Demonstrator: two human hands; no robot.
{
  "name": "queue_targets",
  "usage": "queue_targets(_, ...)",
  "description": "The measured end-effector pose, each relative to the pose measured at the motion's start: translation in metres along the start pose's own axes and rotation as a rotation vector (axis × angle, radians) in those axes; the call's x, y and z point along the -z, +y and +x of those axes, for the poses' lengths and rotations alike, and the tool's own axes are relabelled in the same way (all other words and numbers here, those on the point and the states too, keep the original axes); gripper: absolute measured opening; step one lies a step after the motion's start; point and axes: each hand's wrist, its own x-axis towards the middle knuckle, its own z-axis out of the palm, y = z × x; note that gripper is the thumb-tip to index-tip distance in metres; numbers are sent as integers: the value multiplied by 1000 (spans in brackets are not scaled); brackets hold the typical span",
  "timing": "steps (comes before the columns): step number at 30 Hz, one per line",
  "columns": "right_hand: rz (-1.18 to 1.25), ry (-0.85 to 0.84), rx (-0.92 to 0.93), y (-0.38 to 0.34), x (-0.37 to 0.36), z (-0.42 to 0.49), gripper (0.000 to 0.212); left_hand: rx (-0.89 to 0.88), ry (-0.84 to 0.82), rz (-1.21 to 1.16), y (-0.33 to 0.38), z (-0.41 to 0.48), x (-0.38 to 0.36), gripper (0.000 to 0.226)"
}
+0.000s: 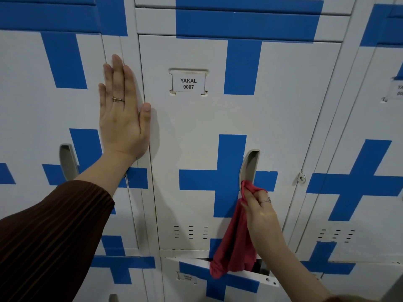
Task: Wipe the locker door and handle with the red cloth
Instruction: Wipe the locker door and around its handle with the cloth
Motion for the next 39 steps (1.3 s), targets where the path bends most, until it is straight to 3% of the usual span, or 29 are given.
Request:
queue_targets(4,-143,193,148,-5,-1,5,20,-3,-4,1,0,-1,0,62)
queue_targets(8,-55,289,93,-18,-4,16,14,-2,-1,4,0,-1,0,62)
queue_targets(13,-169,233,93,-13,2,13,12,0,0,5,0,-1,-1,62)
queue_targets(16,-307,192,203,-4,9,9,10,0,-2,1,-1,-1,-1,62)
queue_targets(21,-277,238,147,-7,5,11,14,0,-2,-1,0,-1,0,61)
queue_targets(26,-336,229,360,7,10,6,18,-5,-6,-9,0,-1,0,61)
queue_targets(32,-287,191,478,13,19,9,20,-11,-1,-14,-2,-1,0,62)
queue_targets(39,-298,196,357,8,14,7,22,-7,2,-6,-1,0,-1,62)
